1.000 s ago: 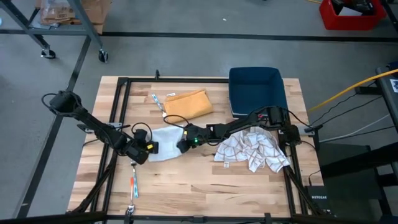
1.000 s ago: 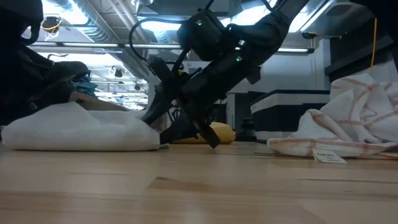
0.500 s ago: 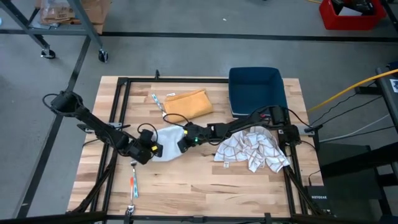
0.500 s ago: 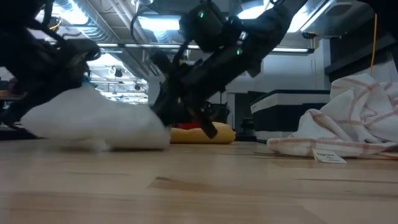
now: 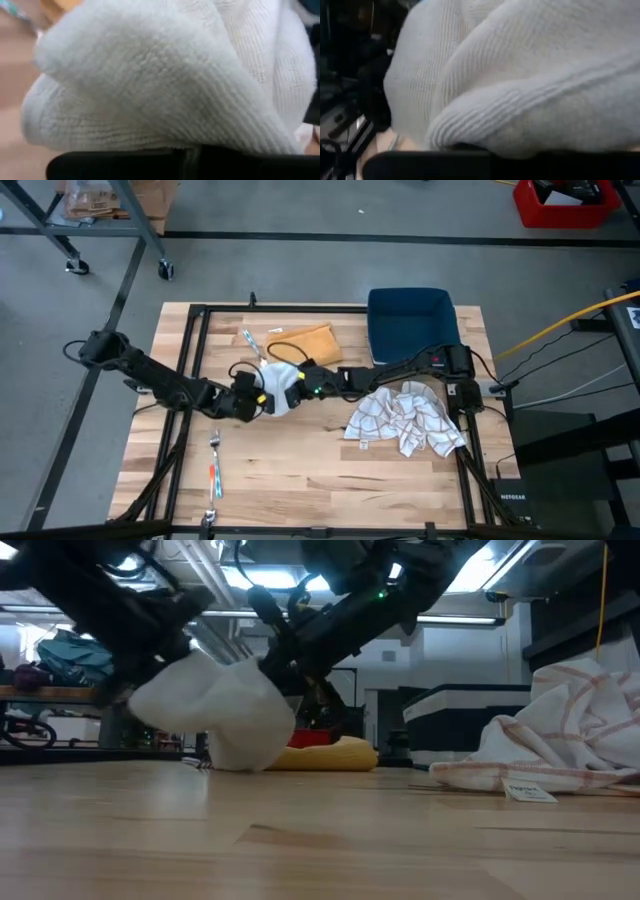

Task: Fold towel
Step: Stack the left folded white towel on top of the yellow towel, then fold the white patterned towel

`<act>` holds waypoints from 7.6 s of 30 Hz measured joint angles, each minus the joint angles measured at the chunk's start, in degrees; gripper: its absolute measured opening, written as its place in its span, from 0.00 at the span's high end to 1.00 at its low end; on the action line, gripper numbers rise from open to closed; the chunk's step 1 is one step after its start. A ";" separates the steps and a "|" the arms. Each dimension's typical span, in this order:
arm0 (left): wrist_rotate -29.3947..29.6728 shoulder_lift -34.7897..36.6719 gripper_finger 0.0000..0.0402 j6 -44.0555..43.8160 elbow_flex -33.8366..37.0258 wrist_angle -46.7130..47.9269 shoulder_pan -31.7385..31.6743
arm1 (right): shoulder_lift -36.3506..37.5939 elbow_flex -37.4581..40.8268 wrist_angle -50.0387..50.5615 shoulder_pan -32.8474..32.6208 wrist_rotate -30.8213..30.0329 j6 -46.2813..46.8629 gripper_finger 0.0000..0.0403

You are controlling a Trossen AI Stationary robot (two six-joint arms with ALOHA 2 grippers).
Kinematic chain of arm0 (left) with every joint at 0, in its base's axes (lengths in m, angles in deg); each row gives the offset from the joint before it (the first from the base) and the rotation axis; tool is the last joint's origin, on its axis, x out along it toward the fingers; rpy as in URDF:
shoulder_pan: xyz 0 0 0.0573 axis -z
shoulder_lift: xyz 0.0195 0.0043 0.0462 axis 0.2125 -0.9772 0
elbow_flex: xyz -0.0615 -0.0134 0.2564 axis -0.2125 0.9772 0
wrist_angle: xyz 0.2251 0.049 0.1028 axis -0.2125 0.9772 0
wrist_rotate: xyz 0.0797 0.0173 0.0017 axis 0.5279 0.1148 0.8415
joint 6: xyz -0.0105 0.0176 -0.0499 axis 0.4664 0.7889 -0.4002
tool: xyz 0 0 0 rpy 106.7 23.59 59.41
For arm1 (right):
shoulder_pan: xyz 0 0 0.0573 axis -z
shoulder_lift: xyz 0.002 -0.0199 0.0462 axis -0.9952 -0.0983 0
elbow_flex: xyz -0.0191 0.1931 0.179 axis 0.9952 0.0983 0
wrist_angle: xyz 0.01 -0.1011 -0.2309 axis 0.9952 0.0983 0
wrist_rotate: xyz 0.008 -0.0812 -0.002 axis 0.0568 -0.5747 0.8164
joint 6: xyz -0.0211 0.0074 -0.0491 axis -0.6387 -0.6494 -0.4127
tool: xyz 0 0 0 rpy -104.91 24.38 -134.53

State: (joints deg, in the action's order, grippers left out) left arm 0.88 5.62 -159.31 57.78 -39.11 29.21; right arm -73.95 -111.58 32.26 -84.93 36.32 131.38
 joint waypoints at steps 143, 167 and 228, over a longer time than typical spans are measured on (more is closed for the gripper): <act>-42.28 23.09 0.99 43.02 -0.24 -16.10 -30.94 | 16.11 -21.55 60.67 7.26 -0.81 -42.14 0.59; -49.76 13.02 0.99 44.45 -0.24 -10.44 -13.05 | 20.49 -21.48 97.22 -19.18 8.00 -33.10 0.59; -48.10 6.36 0.99 42.92 -0.24 -10.75 -11.62 | 20.28 12.88 70.51 -30.54 3.09 -36.19 0.98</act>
State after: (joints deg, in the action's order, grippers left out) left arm -47.22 11.98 -116.39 57.54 -49.86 17.59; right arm -53.67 -98.70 102.77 -115.47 39.41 95.19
